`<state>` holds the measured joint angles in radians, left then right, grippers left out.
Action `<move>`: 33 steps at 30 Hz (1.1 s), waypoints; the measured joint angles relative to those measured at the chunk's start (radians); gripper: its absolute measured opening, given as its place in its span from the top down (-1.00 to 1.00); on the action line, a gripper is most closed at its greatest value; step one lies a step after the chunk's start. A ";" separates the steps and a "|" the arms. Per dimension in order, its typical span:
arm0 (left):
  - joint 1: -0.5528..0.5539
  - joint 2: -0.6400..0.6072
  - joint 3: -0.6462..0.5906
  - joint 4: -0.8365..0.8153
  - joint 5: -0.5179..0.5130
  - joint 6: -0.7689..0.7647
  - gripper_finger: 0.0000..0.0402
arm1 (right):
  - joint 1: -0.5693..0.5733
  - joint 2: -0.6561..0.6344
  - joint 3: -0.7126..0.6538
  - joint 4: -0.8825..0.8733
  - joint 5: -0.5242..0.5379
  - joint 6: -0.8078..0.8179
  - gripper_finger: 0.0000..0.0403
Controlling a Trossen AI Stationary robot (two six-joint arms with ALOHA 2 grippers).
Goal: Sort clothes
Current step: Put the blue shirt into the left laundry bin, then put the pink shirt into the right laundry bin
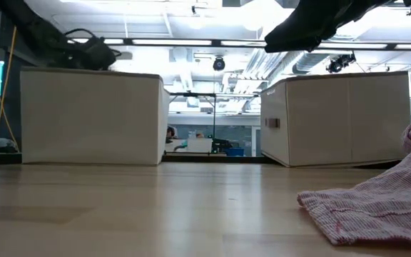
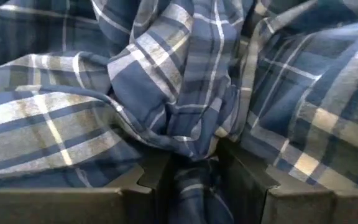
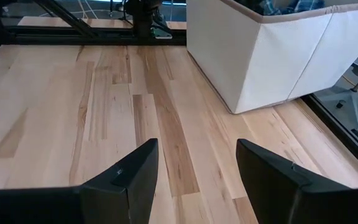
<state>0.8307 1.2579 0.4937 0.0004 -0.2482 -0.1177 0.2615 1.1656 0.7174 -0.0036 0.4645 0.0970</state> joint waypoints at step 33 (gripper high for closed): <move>-0.483 -0.500 0.136 -0.051 0.209 0.042 0.43 | 0.376 0.158 0.164 -0.761 -0.676 1.028 -0.49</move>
<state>0.3475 0.7583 0.6300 -0.0508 -0.0395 -0.0757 0.6380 1.3236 0.8814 -0.7647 -0.2115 1.1245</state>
